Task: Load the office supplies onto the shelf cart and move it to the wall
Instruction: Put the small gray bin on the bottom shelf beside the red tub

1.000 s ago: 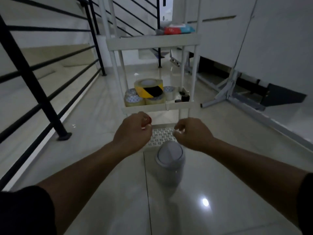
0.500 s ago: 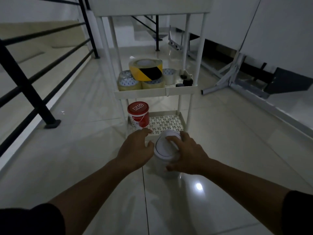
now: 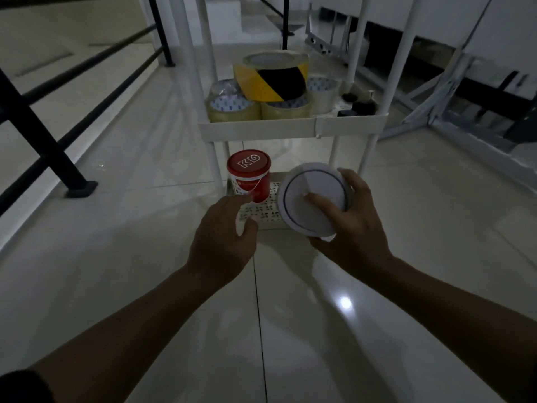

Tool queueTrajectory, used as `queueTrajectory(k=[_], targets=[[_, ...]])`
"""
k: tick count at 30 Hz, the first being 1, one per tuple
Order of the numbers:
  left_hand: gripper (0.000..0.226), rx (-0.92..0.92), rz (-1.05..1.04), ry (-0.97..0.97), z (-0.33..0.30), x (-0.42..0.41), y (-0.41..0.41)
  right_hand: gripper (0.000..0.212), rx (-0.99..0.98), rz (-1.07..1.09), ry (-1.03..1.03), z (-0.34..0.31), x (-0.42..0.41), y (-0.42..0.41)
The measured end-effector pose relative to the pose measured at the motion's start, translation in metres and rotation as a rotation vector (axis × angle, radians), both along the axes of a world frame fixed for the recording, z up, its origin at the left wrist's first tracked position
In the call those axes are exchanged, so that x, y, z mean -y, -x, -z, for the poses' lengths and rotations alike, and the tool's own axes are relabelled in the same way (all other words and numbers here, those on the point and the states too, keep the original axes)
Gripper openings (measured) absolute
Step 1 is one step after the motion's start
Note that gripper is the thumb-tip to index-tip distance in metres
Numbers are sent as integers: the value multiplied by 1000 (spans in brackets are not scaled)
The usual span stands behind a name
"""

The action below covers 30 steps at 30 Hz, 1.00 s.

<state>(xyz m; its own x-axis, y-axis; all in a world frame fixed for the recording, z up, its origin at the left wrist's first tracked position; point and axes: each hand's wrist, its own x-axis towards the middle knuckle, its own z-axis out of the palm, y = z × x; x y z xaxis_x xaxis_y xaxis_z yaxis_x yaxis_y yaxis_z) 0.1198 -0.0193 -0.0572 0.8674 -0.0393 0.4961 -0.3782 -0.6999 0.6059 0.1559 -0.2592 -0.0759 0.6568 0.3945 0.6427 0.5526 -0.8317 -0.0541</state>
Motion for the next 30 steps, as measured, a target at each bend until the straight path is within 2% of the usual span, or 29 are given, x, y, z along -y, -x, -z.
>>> queueTrajectory(k=[4, 9, 12, 18, 21, 25, 28, 30], targets=[[36, 22, 68, -64, 10, -3, -14, 76, -42, 70, 5, 10, -5, -41], [42, -13, 100, -106, 18, 1, -28, 90, -170, 139, -124, 19, -14, -90], [44, -22, 117, -119, 22, 5, -39, 89, -246, 173, -205, 20, -18, -114], [48, -77, 109, -60, 25, 14, -54, 99, -570, 244, -195, 17, -11, -141], [49, -88, 108, -28, 23, 18, -52, 106, -551, 180, -119, 15, -5, -132], [49, -87, 81, -24, 16, 23, -45, 110, -415, 187, -57, 5, -3, -111], [42, -80, 89, -19, 7, 28, -38, 102, -373, 230, -93, -12, -8, -90], [33, -58, 70, -5, -2, 29, -32, 87, -323, 226, -145, -23, -9, -74]])
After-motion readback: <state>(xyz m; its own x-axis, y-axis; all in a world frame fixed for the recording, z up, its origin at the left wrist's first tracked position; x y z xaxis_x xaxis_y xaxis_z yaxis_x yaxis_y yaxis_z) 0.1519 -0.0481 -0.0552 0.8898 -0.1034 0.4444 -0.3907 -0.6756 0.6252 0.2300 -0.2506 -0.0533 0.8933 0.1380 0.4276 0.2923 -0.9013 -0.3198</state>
